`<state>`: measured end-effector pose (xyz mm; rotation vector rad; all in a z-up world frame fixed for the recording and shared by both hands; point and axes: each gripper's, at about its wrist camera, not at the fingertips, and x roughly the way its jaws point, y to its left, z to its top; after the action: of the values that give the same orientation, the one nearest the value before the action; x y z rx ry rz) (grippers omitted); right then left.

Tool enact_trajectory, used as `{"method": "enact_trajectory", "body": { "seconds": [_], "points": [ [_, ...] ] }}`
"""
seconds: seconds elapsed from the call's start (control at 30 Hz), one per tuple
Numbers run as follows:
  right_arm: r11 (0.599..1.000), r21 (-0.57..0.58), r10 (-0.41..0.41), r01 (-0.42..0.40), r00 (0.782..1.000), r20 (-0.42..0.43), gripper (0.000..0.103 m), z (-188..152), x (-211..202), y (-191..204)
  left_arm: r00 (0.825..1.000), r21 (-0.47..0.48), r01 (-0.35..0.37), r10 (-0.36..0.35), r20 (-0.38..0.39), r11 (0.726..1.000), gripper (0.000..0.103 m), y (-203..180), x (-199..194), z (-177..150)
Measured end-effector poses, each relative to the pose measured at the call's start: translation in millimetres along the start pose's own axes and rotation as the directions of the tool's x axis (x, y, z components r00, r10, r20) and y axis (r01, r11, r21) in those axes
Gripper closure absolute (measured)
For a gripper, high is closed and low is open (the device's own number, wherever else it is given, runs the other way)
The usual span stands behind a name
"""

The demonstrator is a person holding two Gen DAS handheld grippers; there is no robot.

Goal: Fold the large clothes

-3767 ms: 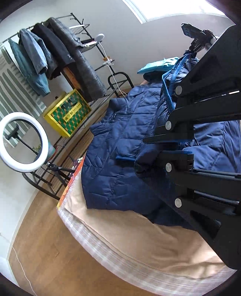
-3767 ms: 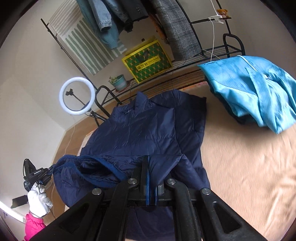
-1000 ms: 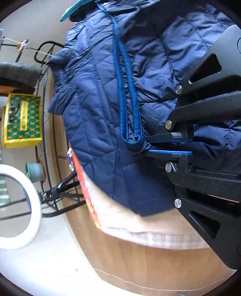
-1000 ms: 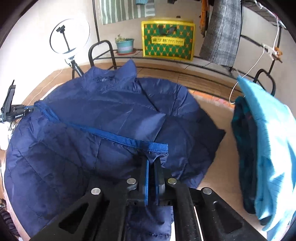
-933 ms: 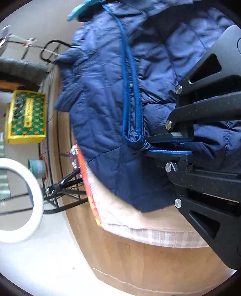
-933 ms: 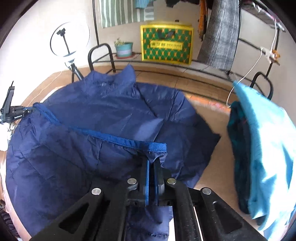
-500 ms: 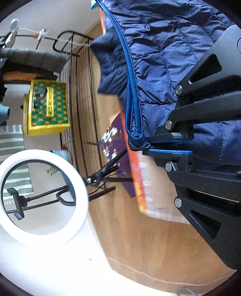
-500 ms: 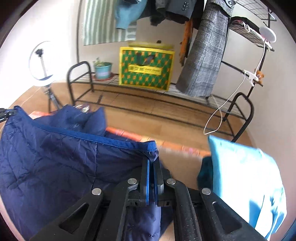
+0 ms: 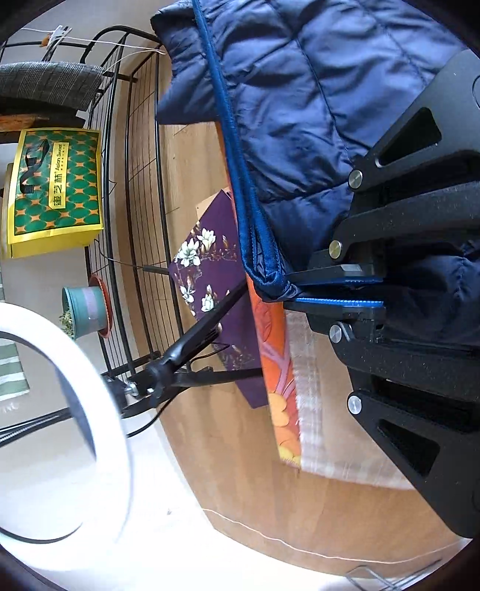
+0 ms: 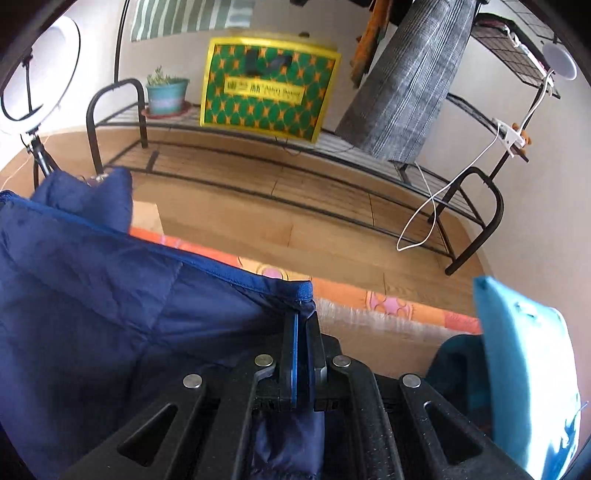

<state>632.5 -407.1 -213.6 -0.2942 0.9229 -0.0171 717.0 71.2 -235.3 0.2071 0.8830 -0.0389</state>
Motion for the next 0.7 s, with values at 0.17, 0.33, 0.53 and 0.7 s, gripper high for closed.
{"method": "enact_trajectory", "body": {
  "seconds": [0.17, 0.33, 0.53, 0.7],
  "points": [
    [1.000, 0.000, -0.015, 0.015, 0.999, -0.043, 0.102, -7, 14, -1, 1.000, -0.070, -0.007, 0.007, -0.006, 0.998, 0.073, 12, 5, -1],
    [0.998, 0.041, -0.037, 0.037, 0.999, -0.007, 0.074, -6, -12, -15, 0.998, -0.120, -0.068, 0.069, 0.011, 0.991, 0.064, 27, -17, 2],
    [0.993, 0.105, 0.052, -0.058, 0.997, 0.056, 0.071, -13, -75, -29, 0.996, -0.099, -0.072, 0.077, 0.050, 0.992, 0.056, 36, -63, 13],
    [0.978, 0.138, 0.150, -0.159, 0.986, 0.070, 0.071, -34, -119, -22, 0.997, -0.121, -0.015, 0.024, 0.068, 0.993, 0.049, 37, -101, 11]
  ]
}}
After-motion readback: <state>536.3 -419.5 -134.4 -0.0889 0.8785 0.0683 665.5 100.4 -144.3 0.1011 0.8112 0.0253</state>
